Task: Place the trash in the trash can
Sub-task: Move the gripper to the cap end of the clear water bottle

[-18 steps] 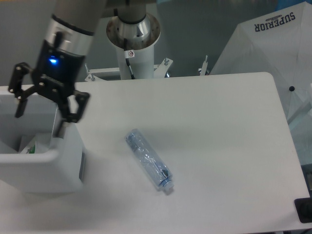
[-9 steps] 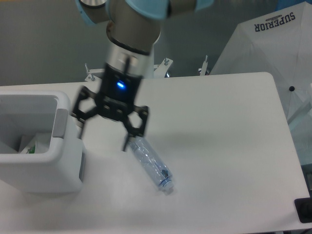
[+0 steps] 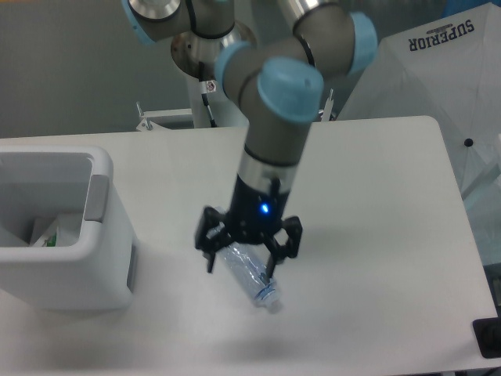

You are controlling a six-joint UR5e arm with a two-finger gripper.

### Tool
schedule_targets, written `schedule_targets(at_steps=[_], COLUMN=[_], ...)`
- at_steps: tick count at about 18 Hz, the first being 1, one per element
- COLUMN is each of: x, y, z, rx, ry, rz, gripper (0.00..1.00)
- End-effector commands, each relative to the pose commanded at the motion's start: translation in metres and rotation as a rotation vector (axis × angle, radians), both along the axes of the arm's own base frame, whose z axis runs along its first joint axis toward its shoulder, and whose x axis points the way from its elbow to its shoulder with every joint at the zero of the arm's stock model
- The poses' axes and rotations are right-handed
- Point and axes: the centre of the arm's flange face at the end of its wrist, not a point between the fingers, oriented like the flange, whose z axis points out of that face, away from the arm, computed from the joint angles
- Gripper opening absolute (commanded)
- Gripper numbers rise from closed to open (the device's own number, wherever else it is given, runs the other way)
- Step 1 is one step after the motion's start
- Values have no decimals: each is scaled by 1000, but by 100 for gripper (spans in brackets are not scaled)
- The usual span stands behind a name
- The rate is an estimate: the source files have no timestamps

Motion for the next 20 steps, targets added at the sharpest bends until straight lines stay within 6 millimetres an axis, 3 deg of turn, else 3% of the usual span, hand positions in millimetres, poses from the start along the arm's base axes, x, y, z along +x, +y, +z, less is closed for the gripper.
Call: schedule_targets(at_steps=[9,20], x=[-30,-43], y=[8,11], z=[-70,-105], rx=[-165,-327], ry=[8,-84], rz=[87,105], gripper=[100,100])
